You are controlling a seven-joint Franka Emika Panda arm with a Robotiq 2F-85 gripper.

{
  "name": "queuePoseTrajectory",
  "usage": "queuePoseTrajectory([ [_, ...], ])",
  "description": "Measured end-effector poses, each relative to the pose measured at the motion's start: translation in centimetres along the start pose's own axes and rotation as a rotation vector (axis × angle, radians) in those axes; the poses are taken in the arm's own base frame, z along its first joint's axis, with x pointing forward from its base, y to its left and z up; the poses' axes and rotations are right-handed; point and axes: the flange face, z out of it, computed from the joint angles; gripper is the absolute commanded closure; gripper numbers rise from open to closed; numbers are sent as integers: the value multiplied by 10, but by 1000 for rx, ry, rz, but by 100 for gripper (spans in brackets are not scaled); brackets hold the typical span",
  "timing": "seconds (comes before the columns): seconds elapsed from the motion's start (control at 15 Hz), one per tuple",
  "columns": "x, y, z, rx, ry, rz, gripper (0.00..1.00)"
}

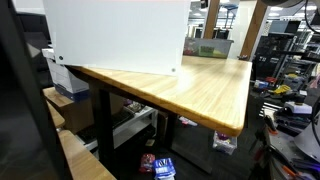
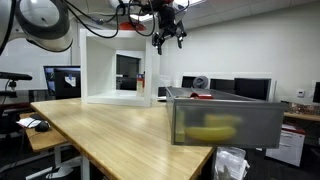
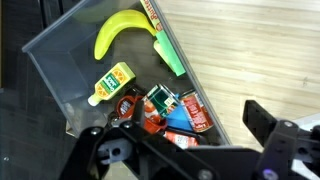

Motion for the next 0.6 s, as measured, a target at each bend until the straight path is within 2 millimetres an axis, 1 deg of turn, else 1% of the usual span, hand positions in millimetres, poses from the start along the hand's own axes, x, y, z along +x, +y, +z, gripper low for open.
queuePoseTrajectory([
  [0.13,3,-2,4,16,-3,-11,0],
  [0.27,7,-4,17,62,-21,-25,0],
  [0.6,6,7,49,145,-79,-24,0],
])
